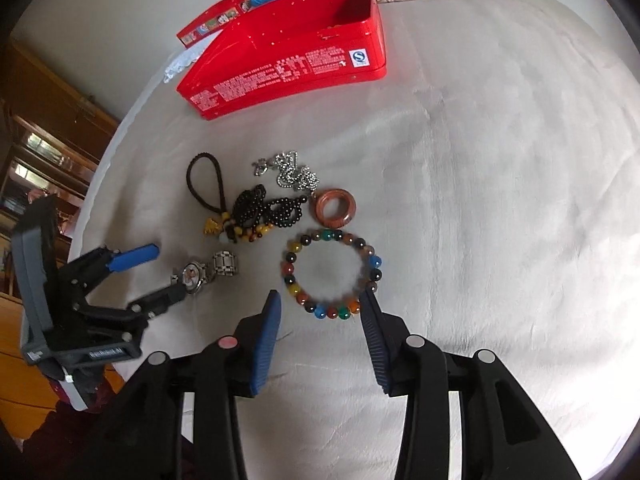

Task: Organize jewelry
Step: 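Move the left tool to the silver watch and grasp it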

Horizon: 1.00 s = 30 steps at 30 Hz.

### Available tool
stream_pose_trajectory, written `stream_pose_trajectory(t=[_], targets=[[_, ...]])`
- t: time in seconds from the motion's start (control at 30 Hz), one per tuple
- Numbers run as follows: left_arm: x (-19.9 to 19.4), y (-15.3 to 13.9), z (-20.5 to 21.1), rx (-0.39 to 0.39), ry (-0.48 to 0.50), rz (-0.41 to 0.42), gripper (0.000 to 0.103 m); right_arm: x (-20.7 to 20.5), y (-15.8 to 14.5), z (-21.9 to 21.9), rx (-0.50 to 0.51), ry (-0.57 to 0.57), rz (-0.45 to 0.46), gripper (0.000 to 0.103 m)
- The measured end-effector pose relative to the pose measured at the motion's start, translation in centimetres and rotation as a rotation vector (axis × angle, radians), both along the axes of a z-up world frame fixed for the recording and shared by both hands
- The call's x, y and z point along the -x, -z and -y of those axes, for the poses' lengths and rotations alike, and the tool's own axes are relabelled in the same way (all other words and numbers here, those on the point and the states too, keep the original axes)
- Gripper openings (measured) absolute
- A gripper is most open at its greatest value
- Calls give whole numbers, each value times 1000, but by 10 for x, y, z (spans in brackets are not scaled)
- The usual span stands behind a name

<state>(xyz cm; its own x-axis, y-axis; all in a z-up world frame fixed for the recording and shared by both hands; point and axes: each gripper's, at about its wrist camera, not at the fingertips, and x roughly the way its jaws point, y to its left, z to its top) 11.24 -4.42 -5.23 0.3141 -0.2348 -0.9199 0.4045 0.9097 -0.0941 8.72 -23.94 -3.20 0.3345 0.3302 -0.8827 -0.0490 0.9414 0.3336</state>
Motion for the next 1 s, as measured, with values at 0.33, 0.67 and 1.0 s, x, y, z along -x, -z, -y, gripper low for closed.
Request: stream_pose_trajectory(t=[0.33, 0.67, 1.0], targets=[[3, 8, 25, -58, 47, 20, 76, 1, 0, -2, -14, -17, 3, 42], [14, 3, 22, -24, 2, 39, 31, -4, 4, -9, -35, -43, 0, 41], [13, -8, -16, 44, -128, 52, 30, -15, 18, -31, 3, -99, -30, 22]])
